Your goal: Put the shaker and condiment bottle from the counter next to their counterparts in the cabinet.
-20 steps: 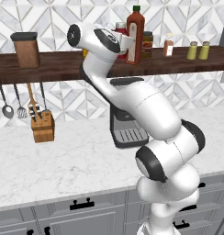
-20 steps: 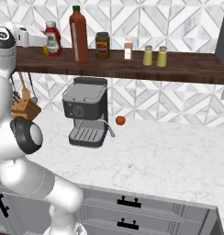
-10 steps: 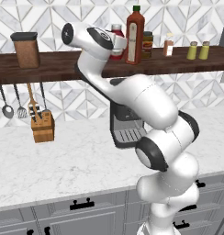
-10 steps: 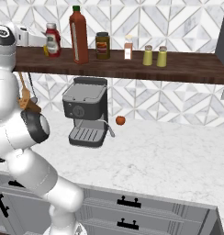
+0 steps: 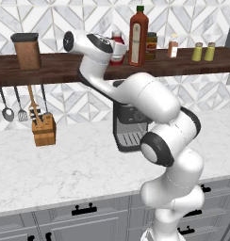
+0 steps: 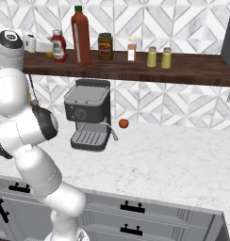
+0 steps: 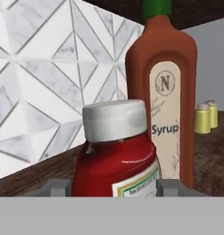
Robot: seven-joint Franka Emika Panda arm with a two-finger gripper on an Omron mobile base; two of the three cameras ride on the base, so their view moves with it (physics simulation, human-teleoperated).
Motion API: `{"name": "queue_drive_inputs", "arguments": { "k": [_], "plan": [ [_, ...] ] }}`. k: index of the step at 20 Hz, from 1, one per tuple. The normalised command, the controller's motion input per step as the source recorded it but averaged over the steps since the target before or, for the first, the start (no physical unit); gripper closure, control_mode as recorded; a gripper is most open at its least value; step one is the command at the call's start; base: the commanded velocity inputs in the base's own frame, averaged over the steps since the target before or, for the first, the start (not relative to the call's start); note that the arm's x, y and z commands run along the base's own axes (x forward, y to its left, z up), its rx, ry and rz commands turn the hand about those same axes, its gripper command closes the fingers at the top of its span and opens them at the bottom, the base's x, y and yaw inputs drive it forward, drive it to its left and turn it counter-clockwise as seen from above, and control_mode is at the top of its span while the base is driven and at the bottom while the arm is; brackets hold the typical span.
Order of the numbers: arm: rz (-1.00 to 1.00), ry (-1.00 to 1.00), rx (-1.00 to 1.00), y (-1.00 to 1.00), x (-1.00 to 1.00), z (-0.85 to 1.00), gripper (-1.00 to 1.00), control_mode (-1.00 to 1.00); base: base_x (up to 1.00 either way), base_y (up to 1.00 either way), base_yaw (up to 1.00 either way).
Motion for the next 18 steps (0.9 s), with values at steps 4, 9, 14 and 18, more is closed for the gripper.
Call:
{"name": "queue_drive_inputs", "arguments": {
  "k": [4, 9, 14, 18],
  "plan": [
    [0.00, 0.00, 0.01, 0.00, 0.16, -0.14, 1.00, -1.00, 0.00, 0.00, 0.00],
    [0.00, 0.00, 0.01, 0.00, 0.16, -0.13, 1.00, -1.00, 0.00, 0.00, 0.00],
    [0.00, 0.00, 0.02, 0.00, 0.20, -0.10, 1.00, -1.00, 0.00, 0.00, 0.00],
    [0.01, 0.00, 0.00, 0.00, 0.17, -0.13, 1.00, -1.00, 0.00, 0.00, 0.00]
  ]
}}
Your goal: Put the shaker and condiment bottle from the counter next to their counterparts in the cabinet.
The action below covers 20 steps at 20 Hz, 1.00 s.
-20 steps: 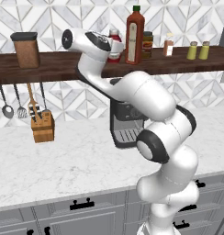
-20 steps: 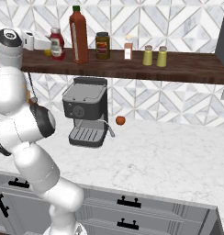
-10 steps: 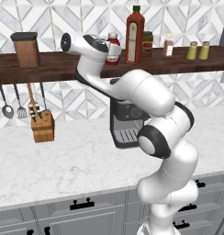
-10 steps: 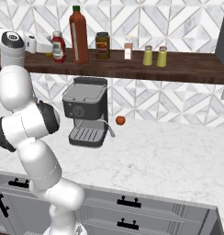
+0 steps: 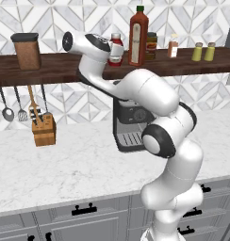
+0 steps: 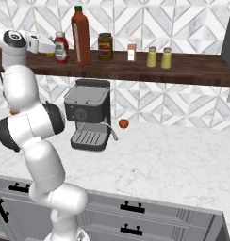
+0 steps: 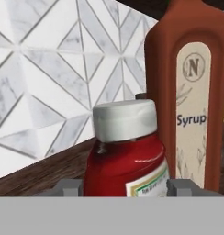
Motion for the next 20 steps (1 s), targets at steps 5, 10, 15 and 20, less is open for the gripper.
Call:
{"name": "queue_drive_inputs", "arguments": {
  "k": [5, 10, 15, 20],
  "plan": [
    [0.01, 0.00, 0.00, 0.00, 0.11, -0.21, -1.00, -1.00, 0.00, 0.00, 0.00],
    [0.03, 0.00, 0.00, 0.11, 0.00, -0.15, -1.00, -1.00, 0.00, 0.00, 0.00],
    [0.06, 0.00, 0.02, 0.37, 0.00, -0.20, -1.00, -1.00, 0.00, 0.00, 0.00],
    [0.11, 0.00, 0.03, 0.62, -0.16, -0.05, -1.00, -1.00, 0.00, 0.00, 0.00]
  ]
}}
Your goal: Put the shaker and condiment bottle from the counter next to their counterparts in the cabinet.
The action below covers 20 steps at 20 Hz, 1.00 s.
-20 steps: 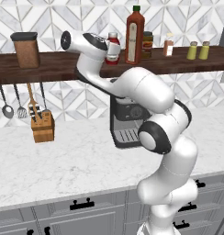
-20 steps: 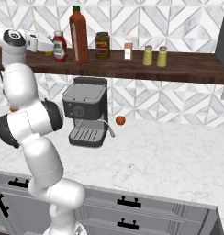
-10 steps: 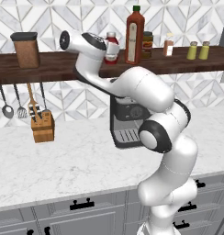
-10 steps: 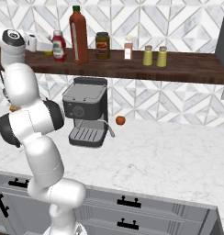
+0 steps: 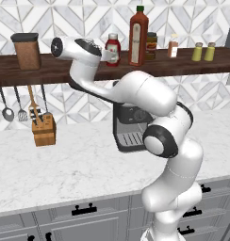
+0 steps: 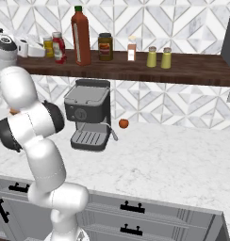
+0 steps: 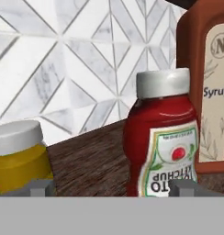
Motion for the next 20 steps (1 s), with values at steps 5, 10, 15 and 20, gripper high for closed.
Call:
{"name": "queue_drive_inputs", "arguments": {
  "k": [5, 10, 15, 20],
  "plan": [
    [0.11, 0.00, 0.00, 0.69, -0.50, 0.05, -1.00, -1.00, 0.00, 0.00, 0.00],
    [0.07, -0.09, 0.00, 0.60, -0.99, 0.27, -1.00, -1.00, 0.00, 0.00, 0.00],
    [0.05, -0.07, 0.04, 0.48, -1.00, 0.13, -1.00, -1.00, 0.00, 0.00, 0.00],
    [0.04, 0.00, 0.08, 0.41, -0.99, 0.01, -1.00, -1.00, 0.00, 0.00, 0.00]
  ]
}}
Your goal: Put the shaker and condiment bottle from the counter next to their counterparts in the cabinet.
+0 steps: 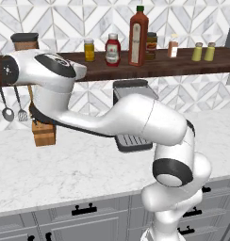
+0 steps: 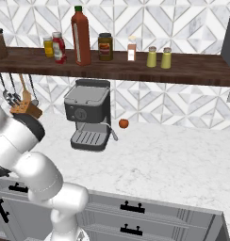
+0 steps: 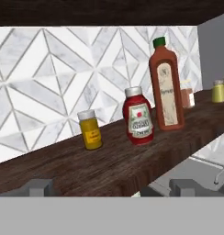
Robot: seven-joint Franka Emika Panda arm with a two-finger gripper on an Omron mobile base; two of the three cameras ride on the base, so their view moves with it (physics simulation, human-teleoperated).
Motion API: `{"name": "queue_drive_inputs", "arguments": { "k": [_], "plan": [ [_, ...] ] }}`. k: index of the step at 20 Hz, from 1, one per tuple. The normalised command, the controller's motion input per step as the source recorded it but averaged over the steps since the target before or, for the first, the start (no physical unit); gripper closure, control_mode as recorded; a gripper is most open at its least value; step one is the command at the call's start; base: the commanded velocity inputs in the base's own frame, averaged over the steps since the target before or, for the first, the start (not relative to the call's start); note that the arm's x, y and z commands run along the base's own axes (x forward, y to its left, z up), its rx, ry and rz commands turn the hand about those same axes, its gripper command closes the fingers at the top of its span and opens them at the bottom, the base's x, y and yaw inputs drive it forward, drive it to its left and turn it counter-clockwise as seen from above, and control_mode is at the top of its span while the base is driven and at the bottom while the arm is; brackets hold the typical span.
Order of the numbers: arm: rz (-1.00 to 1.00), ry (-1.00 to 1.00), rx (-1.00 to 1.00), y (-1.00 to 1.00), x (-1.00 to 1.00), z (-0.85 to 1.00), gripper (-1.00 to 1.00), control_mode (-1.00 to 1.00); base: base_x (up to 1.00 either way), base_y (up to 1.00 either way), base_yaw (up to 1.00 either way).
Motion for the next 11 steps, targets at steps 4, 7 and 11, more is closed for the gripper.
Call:
{"name": "queue_drive_inputs", "arguments": {
  "k": [4, 7, 11],
  "plan": [
    [0.01, 0.00, 0.16, 0.02, -0.80, 0.26, -1.00, -1.00, 0.00, 0.00, 0.00],
    [0.04, -0.03, 0.12, 0.00, -0.66, 0.06, -1.00, -1.00, 0.00, 0.00, 0.00],
    [0.08, 0.00, 0.07, 0.06, -0.59, 0.00, -1.00, -1.00, 0.00, 0.00, 0.00]
  ]
}}
